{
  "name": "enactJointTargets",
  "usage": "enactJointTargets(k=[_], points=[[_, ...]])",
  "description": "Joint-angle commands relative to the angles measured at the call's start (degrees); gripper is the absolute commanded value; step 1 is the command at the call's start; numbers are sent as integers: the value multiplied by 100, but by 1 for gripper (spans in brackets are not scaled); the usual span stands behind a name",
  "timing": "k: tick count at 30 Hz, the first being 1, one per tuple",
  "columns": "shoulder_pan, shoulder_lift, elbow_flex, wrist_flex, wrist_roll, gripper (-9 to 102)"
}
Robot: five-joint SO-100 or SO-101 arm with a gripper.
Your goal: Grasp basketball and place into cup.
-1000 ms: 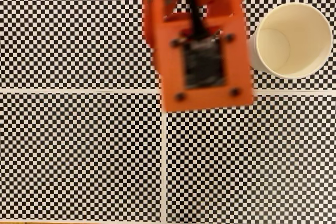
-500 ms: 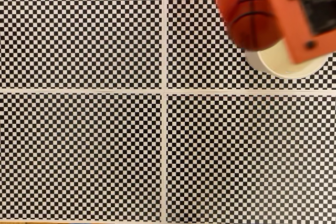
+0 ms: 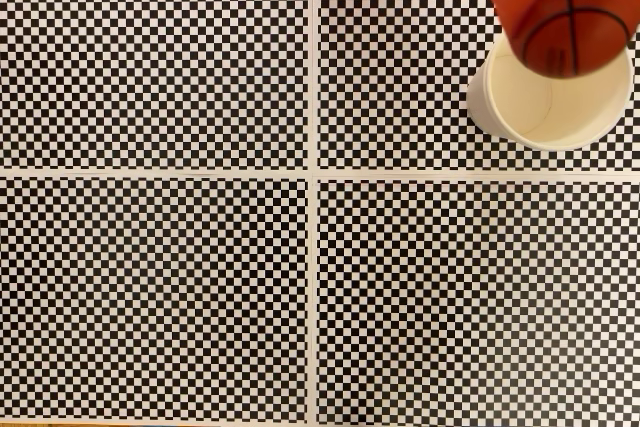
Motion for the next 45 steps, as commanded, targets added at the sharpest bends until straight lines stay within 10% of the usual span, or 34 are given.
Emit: enactJointTargets(k=[1, 45], points=[[-35, -105, -202, -334, 132, 22], [18, -642, -387, -826, 492, 43]])
